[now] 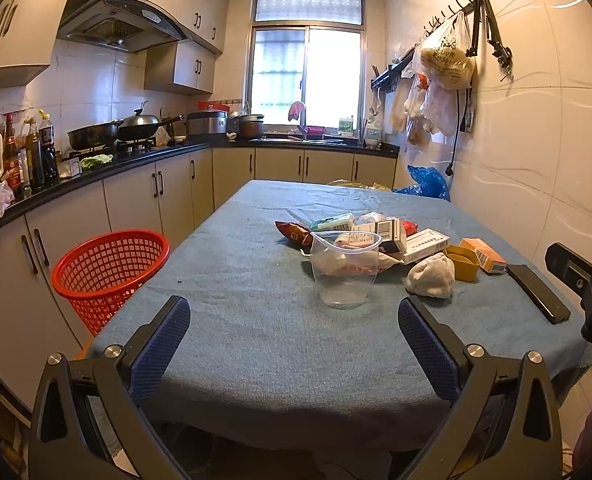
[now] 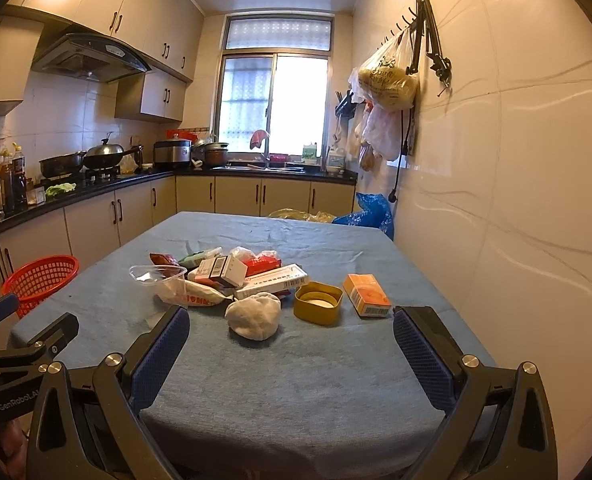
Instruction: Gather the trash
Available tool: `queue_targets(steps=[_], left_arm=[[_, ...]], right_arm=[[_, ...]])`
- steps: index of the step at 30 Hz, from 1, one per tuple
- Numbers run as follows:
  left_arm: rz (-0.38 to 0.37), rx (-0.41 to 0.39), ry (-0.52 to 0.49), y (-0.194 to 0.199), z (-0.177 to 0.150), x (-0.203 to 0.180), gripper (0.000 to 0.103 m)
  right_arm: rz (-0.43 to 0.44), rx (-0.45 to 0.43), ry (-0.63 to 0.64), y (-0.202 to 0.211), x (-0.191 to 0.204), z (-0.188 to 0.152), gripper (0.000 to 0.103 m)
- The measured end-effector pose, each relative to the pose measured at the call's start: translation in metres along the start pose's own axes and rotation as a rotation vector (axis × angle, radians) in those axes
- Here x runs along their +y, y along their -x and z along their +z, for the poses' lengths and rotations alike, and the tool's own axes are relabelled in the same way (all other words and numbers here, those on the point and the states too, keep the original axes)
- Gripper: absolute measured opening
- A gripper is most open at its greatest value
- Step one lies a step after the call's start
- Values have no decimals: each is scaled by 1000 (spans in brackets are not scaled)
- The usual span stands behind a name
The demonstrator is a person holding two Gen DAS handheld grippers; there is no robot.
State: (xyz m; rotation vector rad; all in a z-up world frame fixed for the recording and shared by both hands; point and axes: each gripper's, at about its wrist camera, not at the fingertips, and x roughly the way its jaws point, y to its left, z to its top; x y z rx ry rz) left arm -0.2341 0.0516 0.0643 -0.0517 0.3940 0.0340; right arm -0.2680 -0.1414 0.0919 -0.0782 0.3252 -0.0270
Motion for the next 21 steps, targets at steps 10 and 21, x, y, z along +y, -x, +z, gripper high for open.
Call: queue_targets(steps=[10,21], left_arm=[[-14,56,-5,-10,-5,-2,103],[-78,200,73,-54,9,14,103]], right_arm=[[25,67,-22,-16,-2,-9,103],[162,173,-86,-52,-14,-7,99]])
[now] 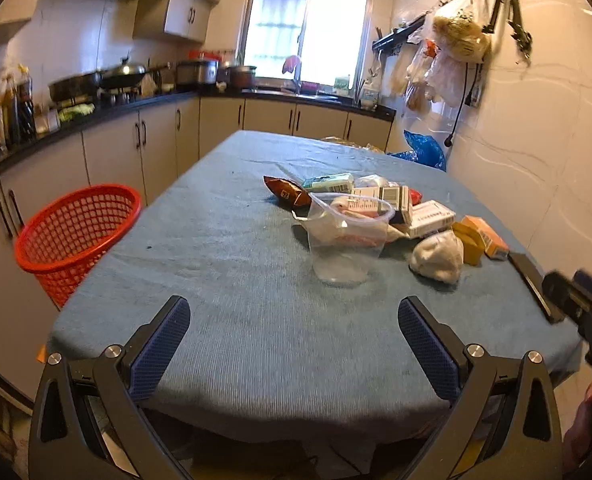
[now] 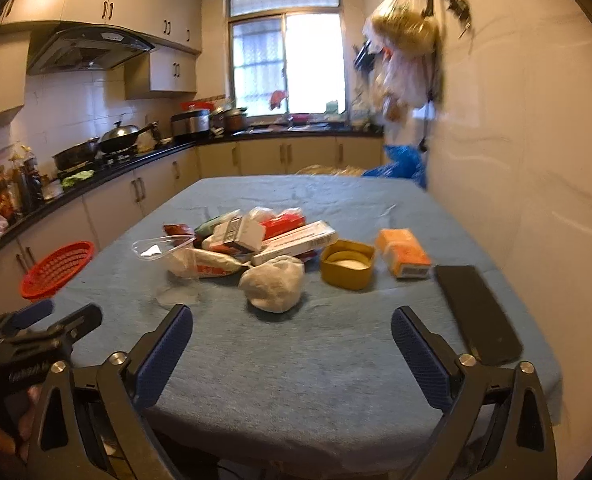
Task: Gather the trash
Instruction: 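Grasp the clear plastic cup with the left tool while the right tool grasps the white knit cloth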
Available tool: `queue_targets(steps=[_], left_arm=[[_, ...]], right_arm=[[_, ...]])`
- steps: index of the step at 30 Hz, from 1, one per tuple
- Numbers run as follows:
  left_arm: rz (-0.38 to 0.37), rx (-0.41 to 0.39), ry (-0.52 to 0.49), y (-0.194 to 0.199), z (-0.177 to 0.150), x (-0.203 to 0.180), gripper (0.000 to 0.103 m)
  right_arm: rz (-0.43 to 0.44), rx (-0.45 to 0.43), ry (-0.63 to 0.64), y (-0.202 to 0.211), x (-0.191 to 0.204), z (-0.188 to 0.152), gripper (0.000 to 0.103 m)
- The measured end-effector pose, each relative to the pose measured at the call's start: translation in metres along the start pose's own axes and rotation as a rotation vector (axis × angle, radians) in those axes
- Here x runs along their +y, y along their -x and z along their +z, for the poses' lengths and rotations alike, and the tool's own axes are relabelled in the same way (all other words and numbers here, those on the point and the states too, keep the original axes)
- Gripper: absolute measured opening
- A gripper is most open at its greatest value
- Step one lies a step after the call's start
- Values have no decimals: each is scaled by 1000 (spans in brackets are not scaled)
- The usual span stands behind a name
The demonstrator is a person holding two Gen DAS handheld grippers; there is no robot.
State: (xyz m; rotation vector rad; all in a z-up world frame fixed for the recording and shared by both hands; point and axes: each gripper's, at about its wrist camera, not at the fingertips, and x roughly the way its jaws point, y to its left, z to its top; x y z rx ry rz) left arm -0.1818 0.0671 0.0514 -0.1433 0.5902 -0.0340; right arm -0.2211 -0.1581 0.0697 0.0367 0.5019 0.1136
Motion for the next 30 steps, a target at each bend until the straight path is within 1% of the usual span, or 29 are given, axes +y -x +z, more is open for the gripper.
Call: queue_targets(steps=[2,6,8,10,12,14,15,18,20,21,24,26,27,30], left_arm=[[-20,27,8,-10,8,2,103],[-49,61,0,-28,18,2,103],[-57,69,-10,-38,24,2,102],[-73,77,-10,-45,32,3,92],[-107,86,1,-52,44,4,85],[-159,104,5,-59,54,3,85],[-180,120,-11,-64,56,1,85],[-206,141,-70,-72,55,-10,85],[-202,158,-117,-77,49,-18,85],[-193,161,-128,-80,47,-19,86],[-141,163,-156,-91,42,-25,88],[-120,177,-154,-102,44,-25,88],[-123,189,-146,-108,46,-24,88],[-131,205,-131,-122,52,-25,88]], right_arm=[[30,19,-14,-8,-3,4,98],[84,58,-14,-29,-4,9,92],[122,87,-18,-40,-5,10,85],[168,130,-40,-55,-7,11,73],[205,166,-62,-68,-9,12,66],[238,202,-81,-82,-10,13,66],[246,217,-83,-87,-10,13,66],[217,213,-66,-96,-10,15,66],[203,217,-60,-102,-11,18,66],[197,221,-64,-107,-13,19,68],[182,228,-72,-115,-15,21,70],[182,237,-74,-121,-17,22,70],[184,240,-75,-123,-17,22,70],[184,242,-66,-130,-16,23,76]])
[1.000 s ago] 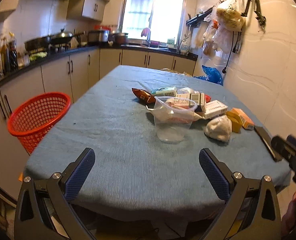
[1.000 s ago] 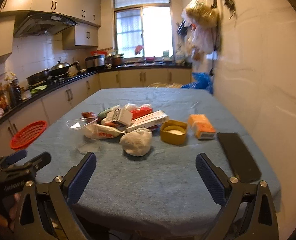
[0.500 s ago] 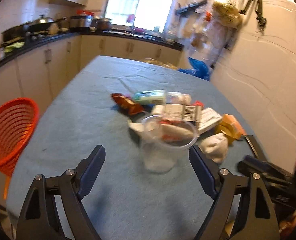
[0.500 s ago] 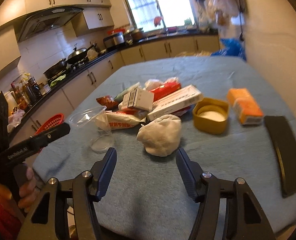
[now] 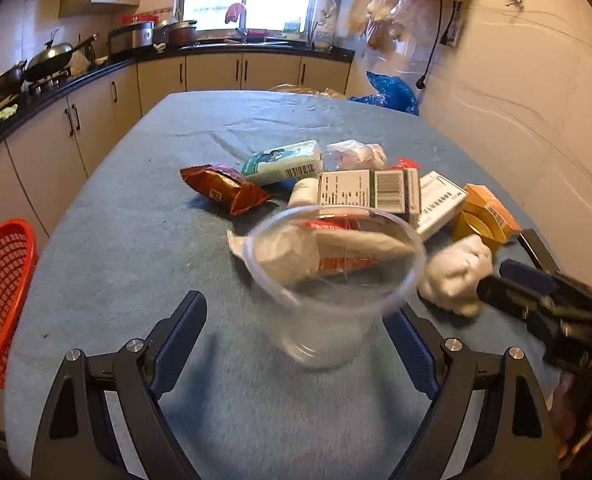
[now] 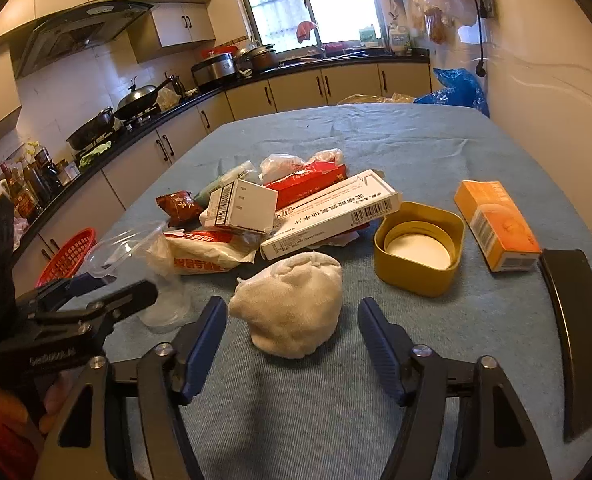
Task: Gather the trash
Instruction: 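Grasp the clear plastic cup with the left tool while the right tool grasps the white knit cloth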
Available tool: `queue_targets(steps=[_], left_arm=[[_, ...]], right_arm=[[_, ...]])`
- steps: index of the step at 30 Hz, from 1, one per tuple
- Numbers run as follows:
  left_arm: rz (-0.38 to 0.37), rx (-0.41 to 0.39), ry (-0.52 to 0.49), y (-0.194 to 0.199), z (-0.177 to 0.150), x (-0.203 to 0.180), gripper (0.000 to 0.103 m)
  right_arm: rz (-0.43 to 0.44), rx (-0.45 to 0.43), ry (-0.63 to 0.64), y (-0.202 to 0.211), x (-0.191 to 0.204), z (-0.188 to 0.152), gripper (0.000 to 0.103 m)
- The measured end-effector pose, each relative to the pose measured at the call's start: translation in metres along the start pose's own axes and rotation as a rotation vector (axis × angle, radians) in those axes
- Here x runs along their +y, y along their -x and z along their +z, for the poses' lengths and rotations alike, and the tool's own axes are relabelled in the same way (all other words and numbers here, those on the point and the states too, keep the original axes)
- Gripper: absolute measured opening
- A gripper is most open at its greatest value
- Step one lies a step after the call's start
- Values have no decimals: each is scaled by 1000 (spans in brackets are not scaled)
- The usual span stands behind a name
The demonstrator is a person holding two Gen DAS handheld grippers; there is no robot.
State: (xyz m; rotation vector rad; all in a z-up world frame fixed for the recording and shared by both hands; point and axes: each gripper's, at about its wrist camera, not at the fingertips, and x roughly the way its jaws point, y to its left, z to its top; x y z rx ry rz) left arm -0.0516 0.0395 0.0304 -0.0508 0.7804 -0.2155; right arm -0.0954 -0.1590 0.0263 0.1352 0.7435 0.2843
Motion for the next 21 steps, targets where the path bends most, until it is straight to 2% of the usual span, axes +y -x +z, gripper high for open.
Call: queue_targets(steps=[3,5,7,9,11,12,15,21], left_arm=[[1,-17,-6,-5,6,-3,86],[-12,-17,-3,-9,8,-5,72],[-36,-2,2,-12,9,-6,52],[-51,2,3,-13,8,-9,40],[-48,-4,-4,-11,6,-11,38],[-49,-13,-7,-10,5,-12,37],[-68,-26,1,-3,2,-12,37],[-67,-77,-8,17,-7,-14,37]], right_arm=[[7,7,0,-8,-1,2,78],[15,17,-3,-13,-2,5,78],[26,29,-10,-18,-3,6,78],[42,32,-19,-20,-4,9,78],[41,30,-19,-21,-4,9,68],[45,31,-20,-21,-4,8,56],[45,22,-13,-19,-3,5,49],[33,-30,-2,-6,1,-3,45]])
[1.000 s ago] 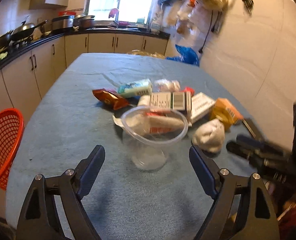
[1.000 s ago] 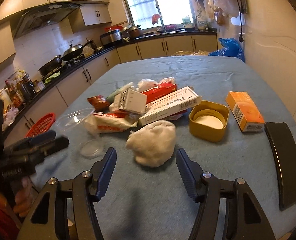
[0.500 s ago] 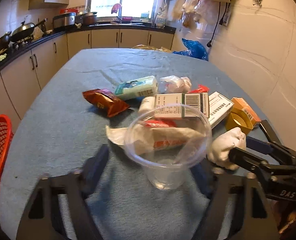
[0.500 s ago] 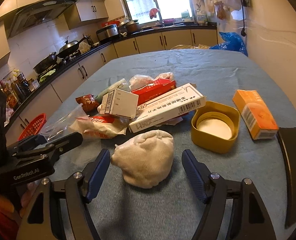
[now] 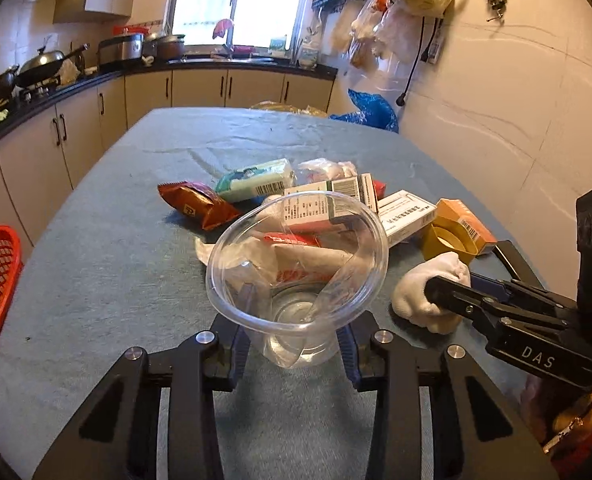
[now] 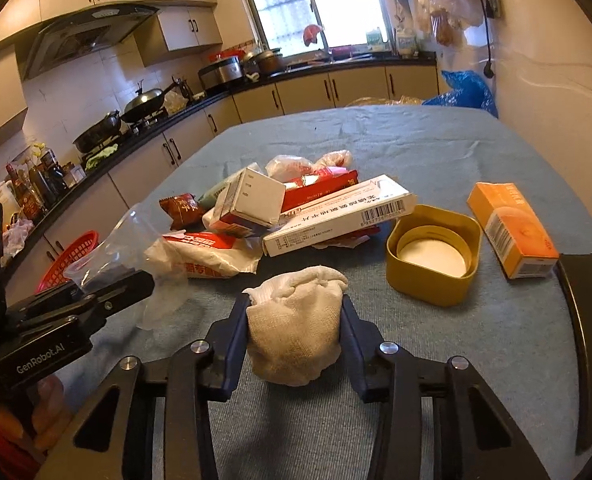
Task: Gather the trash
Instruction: 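Grasp the clear plastic cup with the left tool while the right tool grasps the white knit cloth, then carry the clear cup and white cloth with both tools over the red basket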
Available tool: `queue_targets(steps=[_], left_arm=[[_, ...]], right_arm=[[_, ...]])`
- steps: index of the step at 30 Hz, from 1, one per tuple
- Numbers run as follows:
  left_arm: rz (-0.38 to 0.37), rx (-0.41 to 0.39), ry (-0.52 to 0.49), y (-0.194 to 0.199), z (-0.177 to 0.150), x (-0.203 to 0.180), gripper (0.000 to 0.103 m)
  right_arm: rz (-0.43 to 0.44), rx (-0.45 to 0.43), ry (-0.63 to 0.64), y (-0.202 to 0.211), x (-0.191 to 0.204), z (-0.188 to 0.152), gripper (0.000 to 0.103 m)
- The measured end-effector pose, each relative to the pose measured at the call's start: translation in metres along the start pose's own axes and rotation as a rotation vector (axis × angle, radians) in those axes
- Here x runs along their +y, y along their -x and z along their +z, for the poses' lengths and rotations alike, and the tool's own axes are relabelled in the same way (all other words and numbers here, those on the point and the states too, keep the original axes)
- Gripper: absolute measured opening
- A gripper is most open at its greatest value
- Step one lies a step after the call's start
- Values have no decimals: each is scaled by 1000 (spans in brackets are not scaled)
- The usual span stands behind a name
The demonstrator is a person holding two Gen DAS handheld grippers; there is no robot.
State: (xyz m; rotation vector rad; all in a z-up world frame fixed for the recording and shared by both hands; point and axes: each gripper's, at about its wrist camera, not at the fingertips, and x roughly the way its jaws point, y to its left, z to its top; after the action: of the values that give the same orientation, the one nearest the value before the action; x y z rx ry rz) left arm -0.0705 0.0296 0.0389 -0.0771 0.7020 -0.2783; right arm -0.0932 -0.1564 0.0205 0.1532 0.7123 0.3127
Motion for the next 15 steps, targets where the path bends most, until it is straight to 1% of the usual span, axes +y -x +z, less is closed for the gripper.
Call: queue_targets(steps=[5,11,15], left_arm=[[-7,-20,9,11,0,4,37],[7,-34,21,19,1,10,37],[19,-58,34,29,3,16,37]], right_arm=[[-3,-41,-8,14,3,2,45],[12,-44,-11,19,7,4,45],[23,-49,17,23,18,8,45]])
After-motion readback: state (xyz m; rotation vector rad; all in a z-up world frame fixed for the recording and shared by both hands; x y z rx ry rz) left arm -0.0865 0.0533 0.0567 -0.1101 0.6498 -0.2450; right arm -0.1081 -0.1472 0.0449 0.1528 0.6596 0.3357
